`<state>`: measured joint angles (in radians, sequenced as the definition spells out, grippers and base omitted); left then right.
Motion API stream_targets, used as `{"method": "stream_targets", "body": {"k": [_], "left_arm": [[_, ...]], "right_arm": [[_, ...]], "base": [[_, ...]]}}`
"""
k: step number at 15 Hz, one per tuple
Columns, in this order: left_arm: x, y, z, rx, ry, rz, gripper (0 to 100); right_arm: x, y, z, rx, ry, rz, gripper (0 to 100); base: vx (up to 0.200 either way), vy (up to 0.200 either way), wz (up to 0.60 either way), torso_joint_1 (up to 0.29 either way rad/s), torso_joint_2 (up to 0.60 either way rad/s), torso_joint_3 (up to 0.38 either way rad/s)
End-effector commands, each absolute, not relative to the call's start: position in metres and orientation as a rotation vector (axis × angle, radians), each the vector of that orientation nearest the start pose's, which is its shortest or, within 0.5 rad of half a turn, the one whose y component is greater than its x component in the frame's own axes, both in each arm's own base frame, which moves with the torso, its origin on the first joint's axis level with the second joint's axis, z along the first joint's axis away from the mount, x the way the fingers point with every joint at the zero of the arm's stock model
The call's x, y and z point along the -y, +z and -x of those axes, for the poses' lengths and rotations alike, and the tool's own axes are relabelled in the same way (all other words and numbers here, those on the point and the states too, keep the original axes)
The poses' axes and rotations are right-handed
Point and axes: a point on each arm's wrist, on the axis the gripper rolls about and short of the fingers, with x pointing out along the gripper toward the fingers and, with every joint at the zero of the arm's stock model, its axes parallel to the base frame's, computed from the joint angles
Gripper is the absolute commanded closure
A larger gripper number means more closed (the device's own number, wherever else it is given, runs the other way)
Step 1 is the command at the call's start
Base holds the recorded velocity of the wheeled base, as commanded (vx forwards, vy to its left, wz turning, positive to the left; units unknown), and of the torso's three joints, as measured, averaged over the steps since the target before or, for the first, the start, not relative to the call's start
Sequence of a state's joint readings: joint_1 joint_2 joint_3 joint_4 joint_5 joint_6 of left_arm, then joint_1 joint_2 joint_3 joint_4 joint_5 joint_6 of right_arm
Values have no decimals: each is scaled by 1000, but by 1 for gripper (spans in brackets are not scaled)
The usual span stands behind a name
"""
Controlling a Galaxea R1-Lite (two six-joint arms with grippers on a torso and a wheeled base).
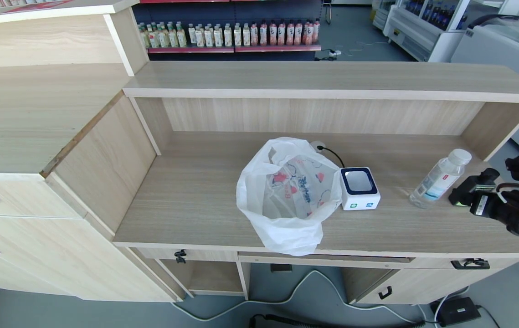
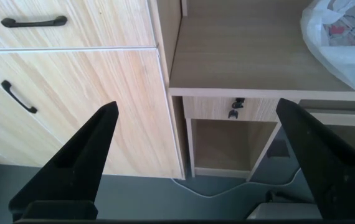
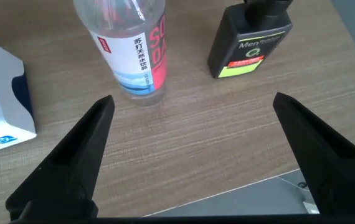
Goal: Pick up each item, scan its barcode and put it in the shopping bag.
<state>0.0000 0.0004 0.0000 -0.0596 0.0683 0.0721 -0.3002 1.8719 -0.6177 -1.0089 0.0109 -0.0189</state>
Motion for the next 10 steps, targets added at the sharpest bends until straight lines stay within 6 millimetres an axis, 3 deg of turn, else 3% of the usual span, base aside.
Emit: {"method": "stream_targets", "body": {"k": [1,5,10], "left_arm": [[-2,82,23,57,71,-70,0],[-2,82,23,57,71,-70,0],[-2,82,23,57,71,-70,0]], "right_arm": [[98,105,-318,-260,-272,-6,0],[95,108,-339,-212,-110,52,0],[91,106,-351,-207,-74,112,0]], "base": [[0,0,0,0,0,0],[0,0,0,0,0,0],[0,0,0,0,0,0]]}}
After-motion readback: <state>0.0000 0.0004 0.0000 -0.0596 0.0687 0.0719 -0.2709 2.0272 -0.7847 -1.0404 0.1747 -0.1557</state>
